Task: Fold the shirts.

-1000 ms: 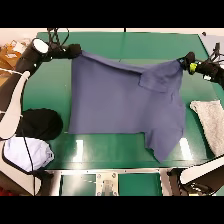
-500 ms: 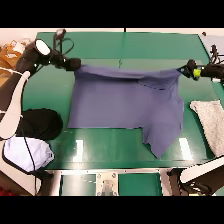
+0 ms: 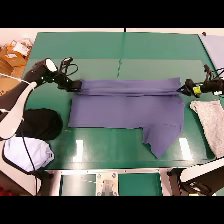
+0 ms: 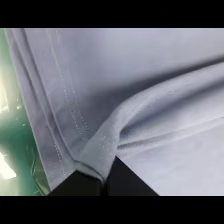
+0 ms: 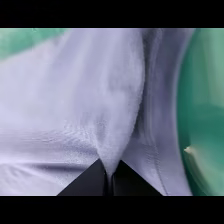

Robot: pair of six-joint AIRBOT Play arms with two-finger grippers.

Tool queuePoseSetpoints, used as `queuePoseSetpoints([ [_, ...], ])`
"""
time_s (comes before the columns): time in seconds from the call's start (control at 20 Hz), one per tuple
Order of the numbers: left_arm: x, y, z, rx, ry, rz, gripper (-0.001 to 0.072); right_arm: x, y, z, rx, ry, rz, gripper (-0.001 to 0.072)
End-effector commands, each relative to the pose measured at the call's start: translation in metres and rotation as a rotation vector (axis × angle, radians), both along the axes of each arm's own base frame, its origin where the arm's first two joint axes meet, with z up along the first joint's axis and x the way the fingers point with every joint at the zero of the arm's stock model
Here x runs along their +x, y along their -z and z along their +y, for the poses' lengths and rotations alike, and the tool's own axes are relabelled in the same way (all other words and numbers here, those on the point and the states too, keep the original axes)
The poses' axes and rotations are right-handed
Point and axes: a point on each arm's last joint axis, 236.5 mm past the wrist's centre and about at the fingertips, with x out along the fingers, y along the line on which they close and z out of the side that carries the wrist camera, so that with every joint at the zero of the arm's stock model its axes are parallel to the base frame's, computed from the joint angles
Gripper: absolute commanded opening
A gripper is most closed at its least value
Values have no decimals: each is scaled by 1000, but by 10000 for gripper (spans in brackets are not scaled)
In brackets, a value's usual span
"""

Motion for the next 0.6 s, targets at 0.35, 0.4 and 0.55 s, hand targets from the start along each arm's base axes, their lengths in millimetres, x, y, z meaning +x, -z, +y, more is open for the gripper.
queuePoseSetpoints([
  [0.35, 5, 1, -18, -99, -33, -26, 167, -21, 15, 12, 35, -28, 74, 231],
  [0.4, -2, 0, -19, -100, -18, 1, 499, -24, 9, 10, 46, -36, 82, 278],
  [0.55, -27, -12, -11, -45, 52, 112, 575, -39, -11, -18, 37, -5, 152, 276],
])
